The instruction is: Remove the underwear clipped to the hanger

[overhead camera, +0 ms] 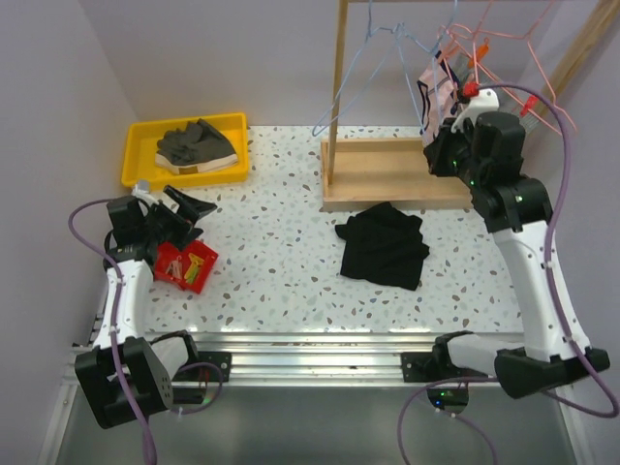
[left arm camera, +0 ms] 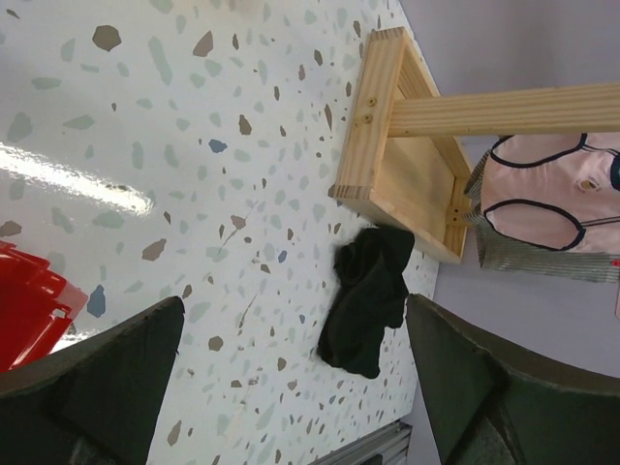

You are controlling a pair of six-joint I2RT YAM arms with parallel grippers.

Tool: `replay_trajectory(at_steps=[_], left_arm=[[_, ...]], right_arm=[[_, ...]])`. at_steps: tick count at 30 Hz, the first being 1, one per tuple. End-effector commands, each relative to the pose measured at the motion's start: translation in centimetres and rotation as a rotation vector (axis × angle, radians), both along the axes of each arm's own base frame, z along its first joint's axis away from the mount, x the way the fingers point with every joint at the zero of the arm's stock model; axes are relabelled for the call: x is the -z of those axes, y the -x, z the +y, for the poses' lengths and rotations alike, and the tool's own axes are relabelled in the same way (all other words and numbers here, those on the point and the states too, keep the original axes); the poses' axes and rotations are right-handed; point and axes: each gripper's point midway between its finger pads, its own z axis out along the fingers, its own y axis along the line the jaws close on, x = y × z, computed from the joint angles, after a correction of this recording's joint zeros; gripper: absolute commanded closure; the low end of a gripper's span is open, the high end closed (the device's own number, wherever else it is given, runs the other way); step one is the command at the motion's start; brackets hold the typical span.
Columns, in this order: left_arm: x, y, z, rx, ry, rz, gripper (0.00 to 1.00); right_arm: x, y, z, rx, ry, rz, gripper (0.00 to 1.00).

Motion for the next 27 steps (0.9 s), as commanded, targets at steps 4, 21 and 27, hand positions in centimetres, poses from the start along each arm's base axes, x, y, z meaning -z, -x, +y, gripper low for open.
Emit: replay_trajectory(at_steps=[4,21,27], left_arm=[[-2.7,-0.4,-0.9,0.051,0.041,-0.114,0.0],[-1.2,-0.9,-0.9,0.063,0.053,-0.092,0.0],[-1.7,-1.2,-0.9,0.069,0.062,-0.107,0.0]], right_arm=[[-4.4,-5.7,0.0,0.064,-0.016,-0.145,1.0],[-3.1,-9.2,1.2,0.046,-0.02,-0.103,1.0],[-1.6,-9.0,1.7,0.022,-0.023,-0.047,1.0]])
